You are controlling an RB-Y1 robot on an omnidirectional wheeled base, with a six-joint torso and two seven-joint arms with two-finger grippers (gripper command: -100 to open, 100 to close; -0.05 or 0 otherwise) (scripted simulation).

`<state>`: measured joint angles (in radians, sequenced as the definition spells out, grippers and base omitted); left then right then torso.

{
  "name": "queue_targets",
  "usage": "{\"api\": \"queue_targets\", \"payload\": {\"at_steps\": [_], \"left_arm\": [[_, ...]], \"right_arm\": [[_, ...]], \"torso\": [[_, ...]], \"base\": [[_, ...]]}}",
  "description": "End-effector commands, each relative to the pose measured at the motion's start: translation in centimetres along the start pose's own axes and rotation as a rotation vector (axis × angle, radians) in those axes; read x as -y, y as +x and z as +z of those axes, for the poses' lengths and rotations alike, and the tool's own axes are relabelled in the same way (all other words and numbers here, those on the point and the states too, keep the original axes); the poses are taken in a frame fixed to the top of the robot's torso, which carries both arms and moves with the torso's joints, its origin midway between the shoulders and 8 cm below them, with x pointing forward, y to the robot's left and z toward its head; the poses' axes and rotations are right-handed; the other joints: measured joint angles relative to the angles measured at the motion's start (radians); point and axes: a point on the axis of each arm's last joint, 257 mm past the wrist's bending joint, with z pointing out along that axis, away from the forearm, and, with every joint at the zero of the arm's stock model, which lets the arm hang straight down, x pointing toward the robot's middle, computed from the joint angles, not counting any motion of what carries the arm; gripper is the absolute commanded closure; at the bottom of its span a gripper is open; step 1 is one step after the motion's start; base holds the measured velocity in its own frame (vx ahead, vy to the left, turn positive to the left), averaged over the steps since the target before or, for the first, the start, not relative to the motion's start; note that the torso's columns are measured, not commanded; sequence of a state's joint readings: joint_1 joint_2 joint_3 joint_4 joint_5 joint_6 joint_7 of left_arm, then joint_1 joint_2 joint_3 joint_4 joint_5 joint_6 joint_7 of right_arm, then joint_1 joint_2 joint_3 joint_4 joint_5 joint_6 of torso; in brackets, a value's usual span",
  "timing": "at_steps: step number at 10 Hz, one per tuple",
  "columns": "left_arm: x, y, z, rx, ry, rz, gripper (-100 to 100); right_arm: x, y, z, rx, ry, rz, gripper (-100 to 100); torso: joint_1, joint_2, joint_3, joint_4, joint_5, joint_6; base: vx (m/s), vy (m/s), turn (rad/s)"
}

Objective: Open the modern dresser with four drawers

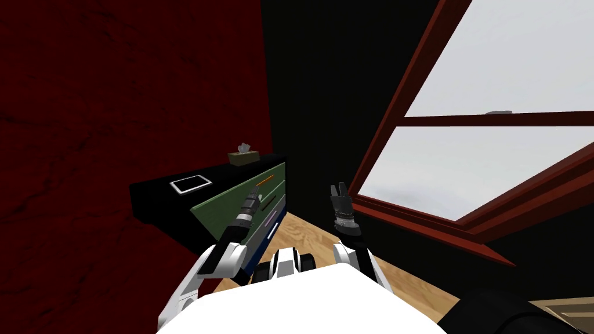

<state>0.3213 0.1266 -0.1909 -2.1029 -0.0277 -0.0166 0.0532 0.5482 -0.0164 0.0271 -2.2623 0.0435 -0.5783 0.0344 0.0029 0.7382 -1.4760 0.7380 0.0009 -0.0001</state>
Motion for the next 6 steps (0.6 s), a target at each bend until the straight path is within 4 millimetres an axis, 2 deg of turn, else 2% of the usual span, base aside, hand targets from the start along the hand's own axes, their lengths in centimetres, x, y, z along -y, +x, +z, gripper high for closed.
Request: {"api": "queue_targets", "payload": {"at_steps": [1, 3, 4, 5, 6], "left_arm": [[-0.27, 0.05, 0.43, 0.025, 0.006, -0.044, -100], [-0.23, 0.12, 0.47, 0.032, 0.008, -0.055, -100], [0.54, 0.04, 0.52, 0.035, 0.01, -0.061, -100], [0.26, 0.02, 0.49, 0.034, 0.012, -0.059, -100], [0.28, 0.01, 0.5, 0.034, 0.01, -0.059, 100]], "right_arm": [[0.0, 0.0, 0.0, 0.0, 0.0, 0.0, 0], [0.0, 0.01, 0.0, 0.0, 0.0, 0.0, 0], [-0.01, 0.01, 0.01, 0.0, 0.0, 0.0, 0], [0.0, 0.01, 0.0, 0.0, 0.0, 0.0, 0], [-0.01, 0.01, 0.01, 0.0, 0.0, 0.0, 0]], "torso": [[-0.002, 0.0, 0.0, 0.0, -0.001, 0.0], [-0.009, 0.002, 0.001, 0.001, -0.003, 0.0], [-0.007, 0.002, 0.001, 0.001, -0.002, 0.0], [-0.005, 0.0, 0.0, 0.0, -0.002, 0.0], [-0.004, 0.001, 0.0, 0.0, -0.001, 0.0]], "base": [[0.052, 0.098, -0.005], [0.018, 0.023, 0.001], [0.027, -0.005, 0.035], [0.002, -0.014, 0.017], [0.0, 0.0, 0.0]]}}
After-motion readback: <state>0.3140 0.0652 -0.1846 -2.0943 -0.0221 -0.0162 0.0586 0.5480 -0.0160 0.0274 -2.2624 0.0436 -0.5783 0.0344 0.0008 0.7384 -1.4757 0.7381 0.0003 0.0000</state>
